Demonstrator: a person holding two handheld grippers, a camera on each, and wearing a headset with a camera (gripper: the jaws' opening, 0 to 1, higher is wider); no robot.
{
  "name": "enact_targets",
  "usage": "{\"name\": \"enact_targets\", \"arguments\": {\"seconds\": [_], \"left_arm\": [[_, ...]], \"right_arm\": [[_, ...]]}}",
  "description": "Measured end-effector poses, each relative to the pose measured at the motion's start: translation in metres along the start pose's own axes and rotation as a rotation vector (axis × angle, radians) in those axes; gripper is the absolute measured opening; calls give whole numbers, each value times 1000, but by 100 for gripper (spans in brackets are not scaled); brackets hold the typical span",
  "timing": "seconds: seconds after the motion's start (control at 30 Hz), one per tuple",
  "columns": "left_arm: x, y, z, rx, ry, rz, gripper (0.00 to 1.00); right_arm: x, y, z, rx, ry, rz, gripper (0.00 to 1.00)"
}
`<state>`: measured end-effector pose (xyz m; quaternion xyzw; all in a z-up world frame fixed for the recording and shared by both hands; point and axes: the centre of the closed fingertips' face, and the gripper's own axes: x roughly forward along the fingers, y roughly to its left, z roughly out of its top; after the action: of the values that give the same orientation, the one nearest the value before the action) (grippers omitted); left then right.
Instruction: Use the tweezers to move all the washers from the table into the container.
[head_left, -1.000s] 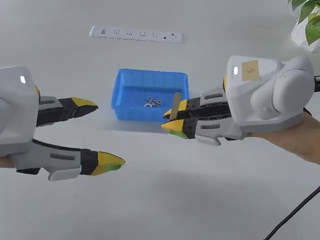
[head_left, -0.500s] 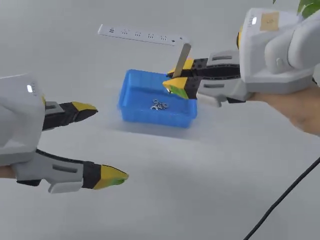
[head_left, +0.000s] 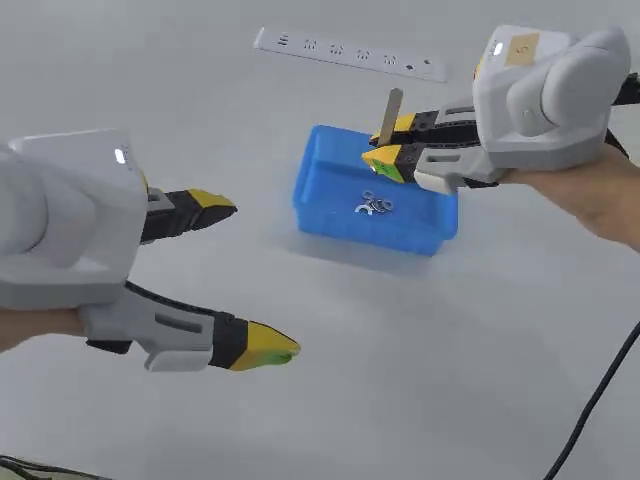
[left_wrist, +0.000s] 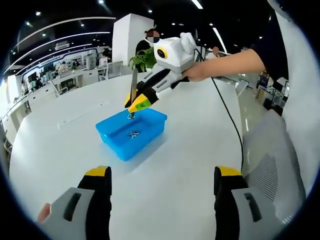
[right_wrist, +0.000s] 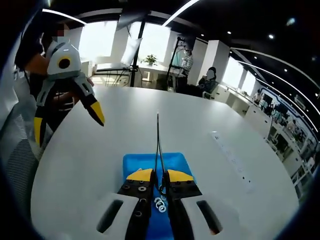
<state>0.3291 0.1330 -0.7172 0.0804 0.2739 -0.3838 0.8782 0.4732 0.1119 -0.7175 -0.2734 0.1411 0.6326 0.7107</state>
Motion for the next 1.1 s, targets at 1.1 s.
{"name": "enact_targets", "arguments": {"seconds": [1.1], "left_arm": [[17, 12, 18, 34, 4, -11, 89]], "right_arm": [[13, 2, -39, 63, 39, 5, 10]]}}
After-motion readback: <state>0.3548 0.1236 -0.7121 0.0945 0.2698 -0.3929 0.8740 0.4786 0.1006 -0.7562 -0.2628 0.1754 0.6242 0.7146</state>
